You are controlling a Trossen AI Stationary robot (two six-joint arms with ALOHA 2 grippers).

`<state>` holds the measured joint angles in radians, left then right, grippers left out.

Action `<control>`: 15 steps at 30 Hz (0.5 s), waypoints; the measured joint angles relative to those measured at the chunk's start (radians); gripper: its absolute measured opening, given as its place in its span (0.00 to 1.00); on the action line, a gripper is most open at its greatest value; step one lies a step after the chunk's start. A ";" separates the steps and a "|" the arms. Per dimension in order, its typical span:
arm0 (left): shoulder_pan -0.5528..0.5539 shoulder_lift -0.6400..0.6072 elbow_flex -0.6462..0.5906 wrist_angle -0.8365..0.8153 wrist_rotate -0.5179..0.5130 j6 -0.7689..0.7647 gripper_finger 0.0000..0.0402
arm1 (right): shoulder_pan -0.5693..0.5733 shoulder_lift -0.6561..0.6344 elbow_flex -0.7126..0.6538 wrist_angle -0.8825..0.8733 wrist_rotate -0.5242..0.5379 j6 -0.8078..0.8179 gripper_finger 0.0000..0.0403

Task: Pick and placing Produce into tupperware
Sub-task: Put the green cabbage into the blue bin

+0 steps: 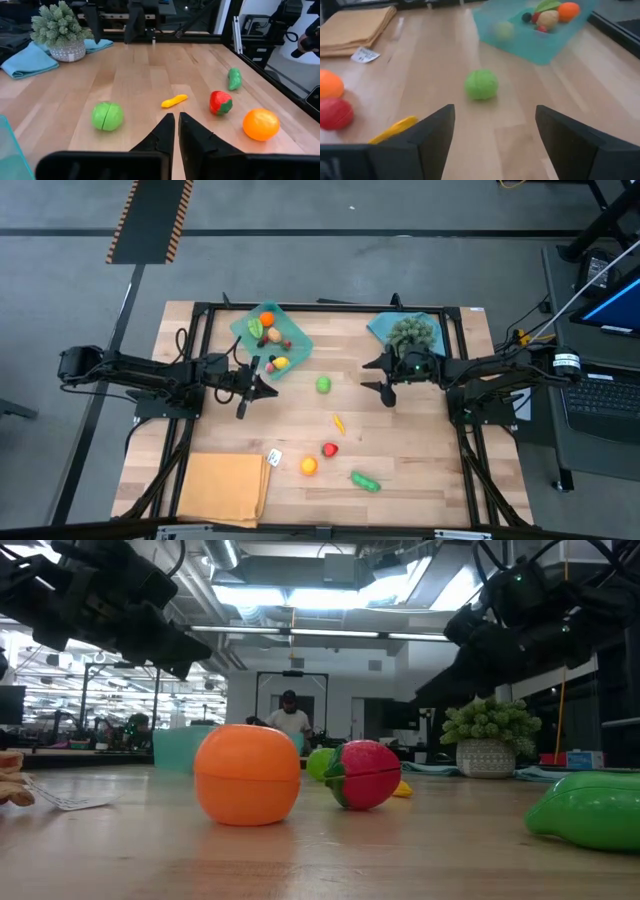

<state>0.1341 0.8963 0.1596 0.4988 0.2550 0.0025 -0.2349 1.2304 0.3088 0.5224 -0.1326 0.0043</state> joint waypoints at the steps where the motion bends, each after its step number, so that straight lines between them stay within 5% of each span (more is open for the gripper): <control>1: 0.000 0.000 0.000 0.000 0.000 0.000 0.04 | 0.008 0.000 0.000 -0.004 0.000 -0.013 0.69; 15: 0.000 0.000 0.000 -0.001 0.000 0.000 0.02 | 0.057 0.001 0.000 -0.009 0.027 0.003 0.69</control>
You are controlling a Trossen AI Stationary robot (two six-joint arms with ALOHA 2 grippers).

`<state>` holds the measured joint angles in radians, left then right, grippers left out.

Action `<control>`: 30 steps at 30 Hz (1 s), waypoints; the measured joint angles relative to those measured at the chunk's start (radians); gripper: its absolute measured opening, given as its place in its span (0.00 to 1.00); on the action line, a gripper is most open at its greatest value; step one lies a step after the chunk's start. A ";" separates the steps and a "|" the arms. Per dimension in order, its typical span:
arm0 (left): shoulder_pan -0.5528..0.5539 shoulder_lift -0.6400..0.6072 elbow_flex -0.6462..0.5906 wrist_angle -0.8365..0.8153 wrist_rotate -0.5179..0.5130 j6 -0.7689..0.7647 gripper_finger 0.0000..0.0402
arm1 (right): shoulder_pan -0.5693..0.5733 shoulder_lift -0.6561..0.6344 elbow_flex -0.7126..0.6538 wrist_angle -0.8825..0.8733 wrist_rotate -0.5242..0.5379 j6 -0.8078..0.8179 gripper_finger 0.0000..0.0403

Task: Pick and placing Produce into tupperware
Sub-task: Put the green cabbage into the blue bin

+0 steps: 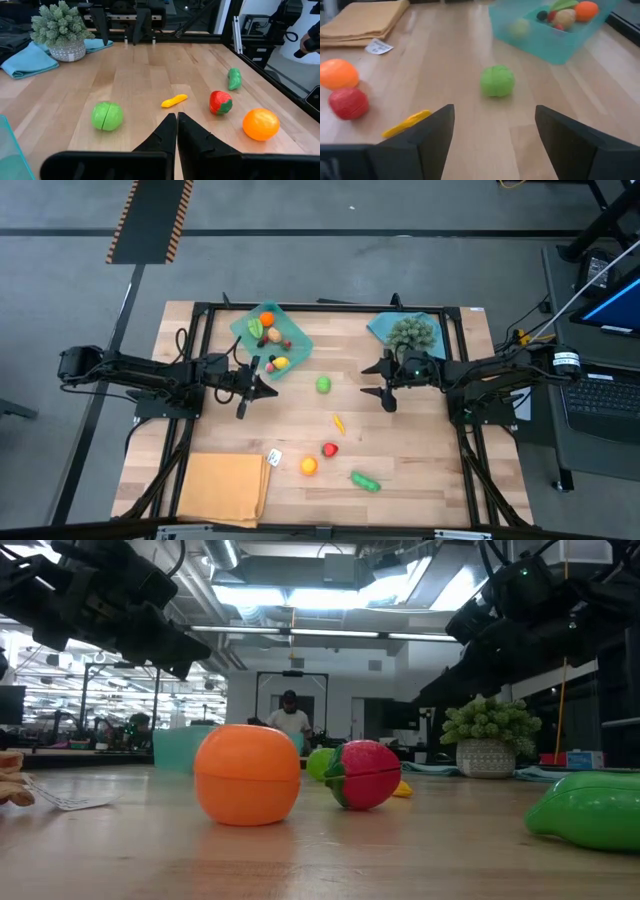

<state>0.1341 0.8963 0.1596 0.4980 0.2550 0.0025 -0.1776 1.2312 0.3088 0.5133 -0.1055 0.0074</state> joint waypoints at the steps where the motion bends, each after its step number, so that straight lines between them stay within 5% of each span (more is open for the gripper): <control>1: 0.000 0.000 0.000 0.000 0.000 0.000 0.03 | 0.000 0.000 0.000 0.000 0.011 0.012 0.69; 16: 0.000 0.000 0.000 0.000 -0.007 0.000 0.11 | 0.000 0.203 0.008 0.183 0.020 0.015 0.82; 30: 0.000 0.000 0.000 0.000 -0.007 0.000 0.14 | 0.000 0.553 0.221 0.194 0.017 -0.060 0.87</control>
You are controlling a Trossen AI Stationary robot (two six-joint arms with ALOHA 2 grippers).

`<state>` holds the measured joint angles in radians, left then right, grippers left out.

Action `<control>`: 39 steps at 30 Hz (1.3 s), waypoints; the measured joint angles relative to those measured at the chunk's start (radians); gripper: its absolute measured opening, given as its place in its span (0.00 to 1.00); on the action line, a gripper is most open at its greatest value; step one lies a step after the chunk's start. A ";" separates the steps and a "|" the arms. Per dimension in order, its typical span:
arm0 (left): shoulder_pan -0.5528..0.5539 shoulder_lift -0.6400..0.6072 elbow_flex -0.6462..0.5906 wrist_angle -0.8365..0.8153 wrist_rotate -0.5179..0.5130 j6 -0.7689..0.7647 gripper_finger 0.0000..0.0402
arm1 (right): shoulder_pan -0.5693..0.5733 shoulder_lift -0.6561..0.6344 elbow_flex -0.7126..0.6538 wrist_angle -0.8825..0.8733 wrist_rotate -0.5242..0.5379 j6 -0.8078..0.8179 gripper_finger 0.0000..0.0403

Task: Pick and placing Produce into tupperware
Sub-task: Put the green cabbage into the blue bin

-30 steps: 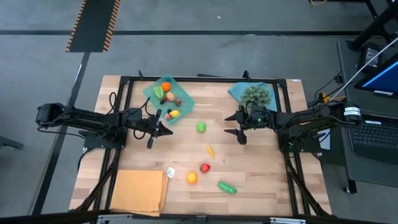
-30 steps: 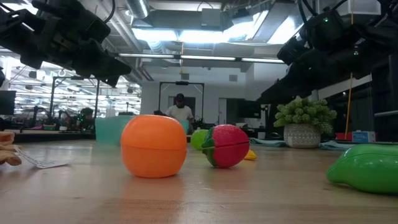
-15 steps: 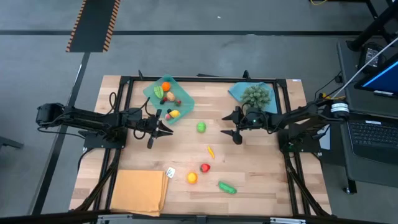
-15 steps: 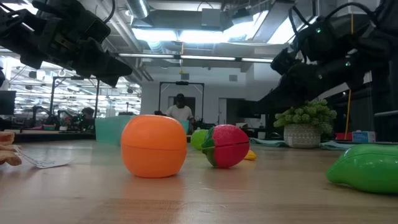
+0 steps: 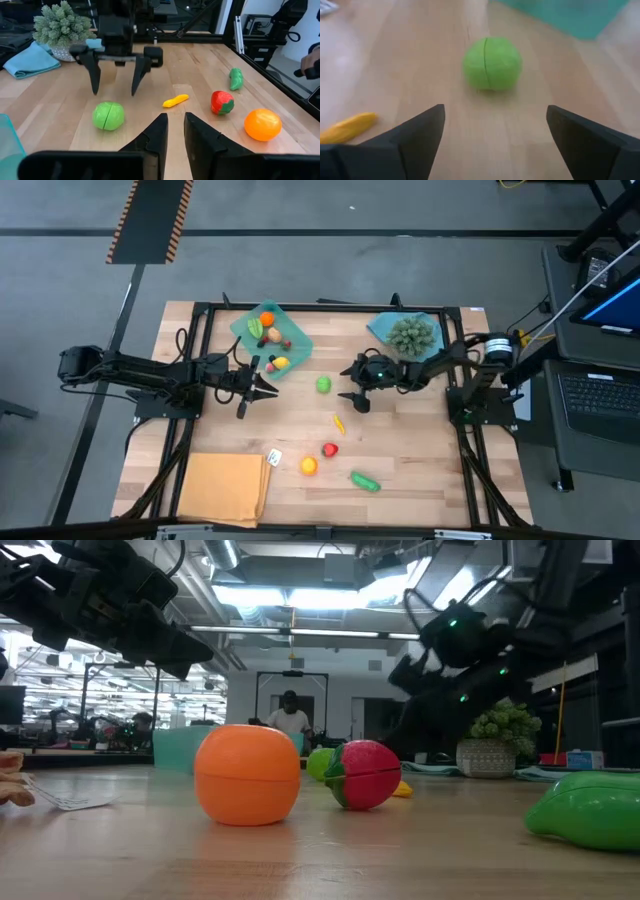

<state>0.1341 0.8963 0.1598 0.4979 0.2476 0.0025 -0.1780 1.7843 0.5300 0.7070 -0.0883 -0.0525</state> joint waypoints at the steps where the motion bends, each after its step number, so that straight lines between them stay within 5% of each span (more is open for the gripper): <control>1: 0.000 0.000 0.000 -0.001 0.000 0.000 0.14 | 0.000 0.024 0.014 -0.002 0.000 -0.001 0.87; 14: 0.000 0.000 0.000 -0.003 0.000 0.000 0.07 | 0.000 0.192 0.183 -0.006 -0.055 -0.005 0.87; 28: 0.000 0.000 0.000 -0.003 0.000 0.000 0.00 | 0.012 0.203 0.229 -0.046 -0.070 -0.012 0.87; 39: 0.000 0.000 0.000 -0.003 0.000 0.000 0.06 | 0.012 0.204 0.229 -0.033 -0.059 -0.037 0.87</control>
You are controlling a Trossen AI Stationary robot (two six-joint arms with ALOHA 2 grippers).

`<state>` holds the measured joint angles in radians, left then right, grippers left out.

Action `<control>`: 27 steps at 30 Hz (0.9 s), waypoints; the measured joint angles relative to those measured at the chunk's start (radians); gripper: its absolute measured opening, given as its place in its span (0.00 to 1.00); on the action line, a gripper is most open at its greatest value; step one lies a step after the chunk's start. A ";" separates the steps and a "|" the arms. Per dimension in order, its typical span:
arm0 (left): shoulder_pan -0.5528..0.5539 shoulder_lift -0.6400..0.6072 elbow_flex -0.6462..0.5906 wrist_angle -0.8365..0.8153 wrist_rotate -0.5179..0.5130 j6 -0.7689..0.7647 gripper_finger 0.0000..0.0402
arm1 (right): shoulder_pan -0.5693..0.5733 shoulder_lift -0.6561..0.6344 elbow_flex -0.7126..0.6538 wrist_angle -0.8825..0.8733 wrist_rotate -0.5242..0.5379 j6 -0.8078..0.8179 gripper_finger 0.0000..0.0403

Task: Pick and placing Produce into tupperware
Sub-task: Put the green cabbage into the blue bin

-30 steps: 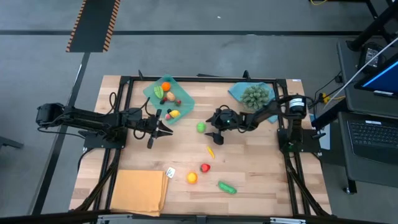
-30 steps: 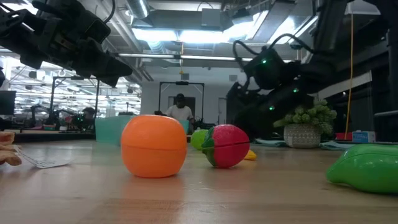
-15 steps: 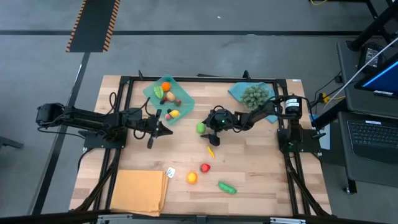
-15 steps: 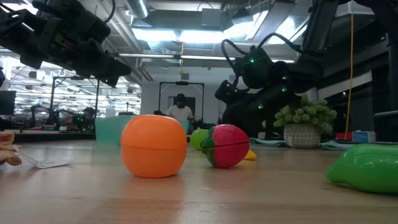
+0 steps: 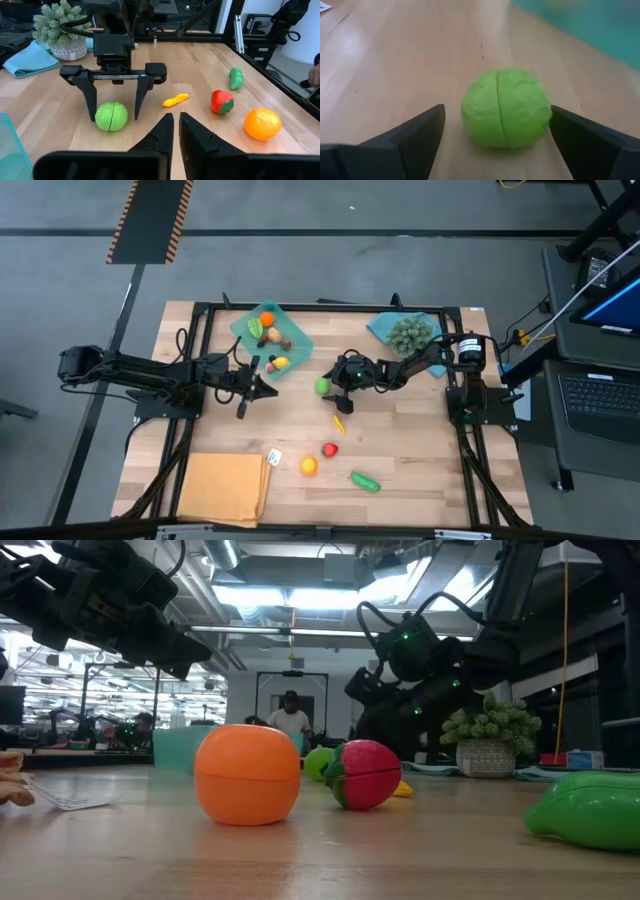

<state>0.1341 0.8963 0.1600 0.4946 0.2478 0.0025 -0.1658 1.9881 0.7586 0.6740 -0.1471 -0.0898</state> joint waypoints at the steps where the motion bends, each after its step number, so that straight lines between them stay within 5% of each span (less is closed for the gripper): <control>1: 0.000 0.000 0.000 0.000 0.000 0.000 0.06 | 0.000 0.000 0.000 0.003 0.004 -0.001 0.87; 27: 0.000 0.000 0.000 0.000 0.000 0.000 0.14 | 0.000 0.063 0.060 -0.002 0.003 -0.047 0.83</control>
<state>0.1341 0.8967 0.1600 0.4946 0.2480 0.0025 -0.1660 2.0506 0.8185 0.6716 -0.1441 -0.1370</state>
